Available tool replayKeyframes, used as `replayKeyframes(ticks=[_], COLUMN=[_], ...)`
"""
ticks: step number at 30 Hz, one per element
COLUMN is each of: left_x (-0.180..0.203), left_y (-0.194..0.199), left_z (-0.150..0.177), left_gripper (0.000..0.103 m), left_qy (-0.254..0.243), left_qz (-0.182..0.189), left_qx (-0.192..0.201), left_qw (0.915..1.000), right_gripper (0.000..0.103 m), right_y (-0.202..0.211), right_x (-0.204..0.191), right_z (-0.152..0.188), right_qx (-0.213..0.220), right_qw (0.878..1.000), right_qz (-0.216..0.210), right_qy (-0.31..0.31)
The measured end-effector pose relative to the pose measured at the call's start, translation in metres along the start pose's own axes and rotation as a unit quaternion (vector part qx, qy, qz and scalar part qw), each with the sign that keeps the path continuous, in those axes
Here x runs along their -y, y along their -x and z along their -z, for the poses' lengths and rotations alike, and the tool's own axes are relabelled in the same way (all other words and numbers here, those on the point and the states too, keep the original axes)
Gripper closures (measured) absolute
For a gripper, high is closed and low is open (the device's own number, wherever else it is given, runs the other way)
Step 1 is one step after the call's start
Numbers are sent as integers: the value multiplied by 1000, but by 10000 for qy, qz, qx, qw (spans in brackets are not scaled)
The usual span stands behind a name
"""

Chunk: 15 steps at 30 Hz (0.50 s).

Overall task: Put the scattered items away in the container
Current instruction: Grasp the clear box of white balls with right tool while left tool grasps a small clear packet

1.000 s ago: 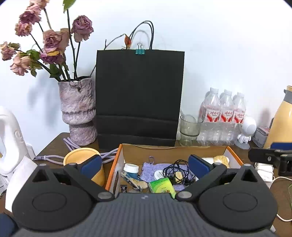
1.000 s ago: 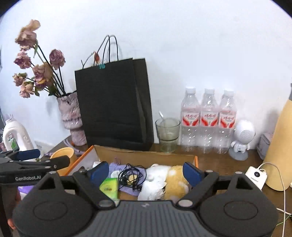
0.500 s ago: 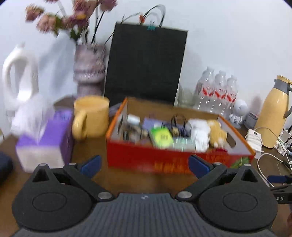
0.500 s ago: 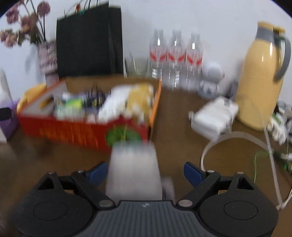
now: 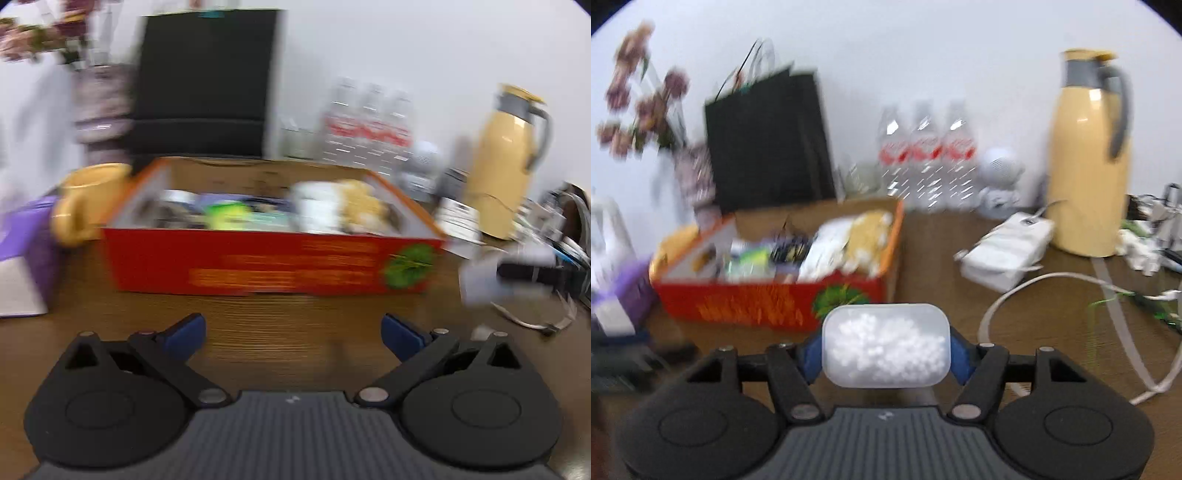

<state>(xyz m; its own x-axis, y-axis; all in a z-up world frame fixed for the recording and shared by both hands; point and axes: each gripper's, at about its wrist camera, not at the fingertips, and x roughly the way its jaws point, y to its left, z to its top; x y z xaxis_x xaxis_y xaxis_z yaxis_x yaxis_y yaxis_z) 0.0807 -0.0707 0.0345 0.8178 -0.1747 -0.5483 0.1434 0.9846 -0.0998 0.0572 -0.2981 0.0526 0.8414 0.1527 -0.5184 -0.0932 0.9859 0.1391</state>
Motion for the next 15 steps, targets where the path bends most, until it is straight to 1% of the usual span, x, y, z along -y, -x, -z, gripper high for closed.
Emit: replayKeyframes(ticks=[2,4,7,9,11,12,13,14,15], left_x=[30,61,104,129,149,155,156,155,153], left_y=[-8,-16,-26,-32,-41,-46,-49,-52,-54], left_z=[4,6,10,14,17,18,19,20,21], left_gripper=[0,0,0,0,1,9,21,28,38], left_qy=[-252,-491,-827,-1046,-1329,-1334,-1219,-1025,-835], left_qz=[321,559,1021,1102,960,843,830,901,1003], left_qx=[-8,-37,-94,-148,-379,-541,-680,-806,-898], left_qw=[9992,9972,9913,9883,9857,9860,9867,9874,9874], right_gripper=[39,39,39,39,39,39,39,39,39], right_y=[17,31,48,58,68,73,77,81,84], right_x=[18,36,56,61,65,66,66,67,67], right_z=[-10,-16,-15,-12,-7,-6,-4,-3,-1], right_qx=[146,158,221,290,340,373,393,410,435], right_qw=[9996,9983,9962,9958,9952,9949,9947,9946,9944], right_qz=[16,-42,-45,31,63,50,26,-2,-35], right_qy=[-247,-557,-844,-865,-913,-937,-949,-955,-963])
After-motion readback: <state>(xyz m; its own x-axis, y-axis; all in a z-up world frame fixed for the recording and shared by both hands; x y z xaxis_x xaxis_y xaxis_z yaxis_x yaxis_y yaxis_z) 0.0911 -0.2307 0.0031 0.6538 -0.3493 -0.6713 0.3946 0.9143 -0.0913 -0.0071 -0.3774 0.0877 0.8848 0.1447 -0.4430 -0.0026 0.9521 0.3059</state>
